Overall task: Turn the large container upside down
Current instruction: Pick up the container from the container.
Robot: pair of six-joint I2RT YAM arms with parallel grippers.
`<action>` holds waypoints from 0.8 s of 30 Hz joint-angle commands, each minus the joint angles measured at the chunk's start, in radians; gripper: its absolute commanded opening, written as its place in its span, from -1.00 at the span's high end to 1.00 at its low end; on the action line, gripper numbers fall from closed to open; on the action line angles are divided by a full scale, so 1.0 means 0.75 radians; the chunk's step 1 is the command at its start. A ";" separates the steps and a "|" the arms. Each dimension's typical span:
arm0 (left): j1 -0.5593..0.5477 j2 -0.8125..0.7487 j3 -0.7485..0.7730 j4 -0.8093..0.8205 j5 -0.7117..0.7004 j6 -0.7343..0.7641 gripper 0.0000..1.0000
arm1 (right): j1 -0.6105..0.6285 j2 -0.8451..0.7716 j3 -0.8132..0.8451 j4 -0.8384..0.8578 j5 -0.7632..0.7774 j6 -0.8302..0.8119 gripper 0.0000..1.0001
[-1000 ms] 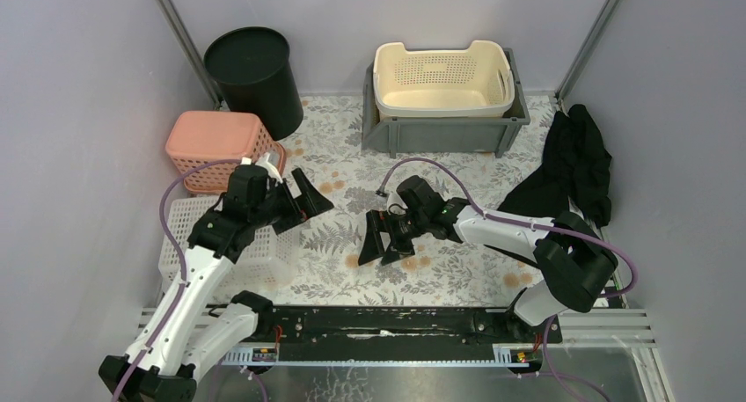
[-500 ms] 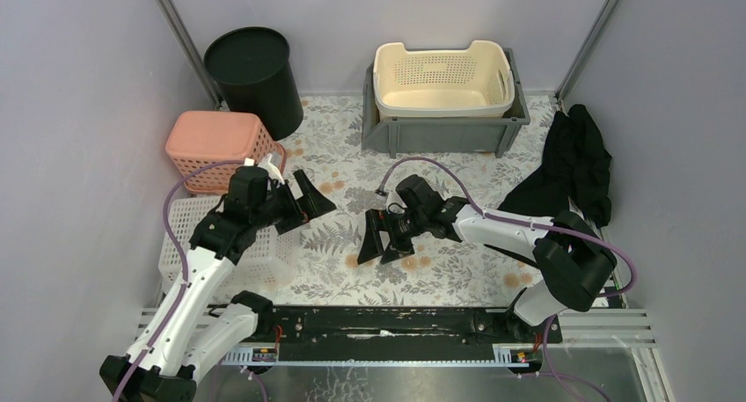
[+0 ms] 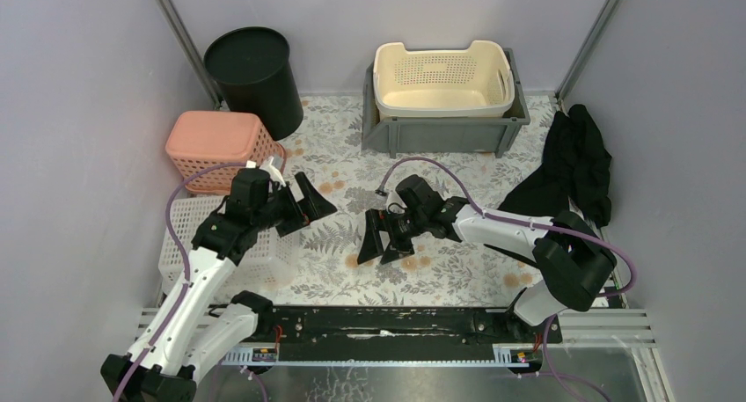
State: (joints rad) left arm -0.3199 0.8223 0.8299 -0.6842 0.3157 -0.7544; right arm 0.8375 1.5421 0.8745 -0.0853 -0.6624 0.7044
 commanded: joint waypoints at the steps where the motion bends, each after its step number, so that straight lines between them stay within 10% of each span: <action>1: 0.005 -0.028 -0.023 0.088 0.045 -0.003 -1.00 | 0.004 0.009 0.052 0.025 -0.002 0.014 -0.99; 24: 0.005 -0.008 -0.049 0.134 0.085 -0.007 -1.00 | 0.004 0.016 0.046 0.061 -0.031 0.031 -0.99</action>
State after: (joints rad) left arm -0.3199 0.8158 0.8051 -0.6426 0.3470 -0.7574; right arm 0.8375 1.5551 0.8810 -0.0654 -0.6666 0.7212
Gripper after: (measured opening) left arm 0.998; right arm 0.993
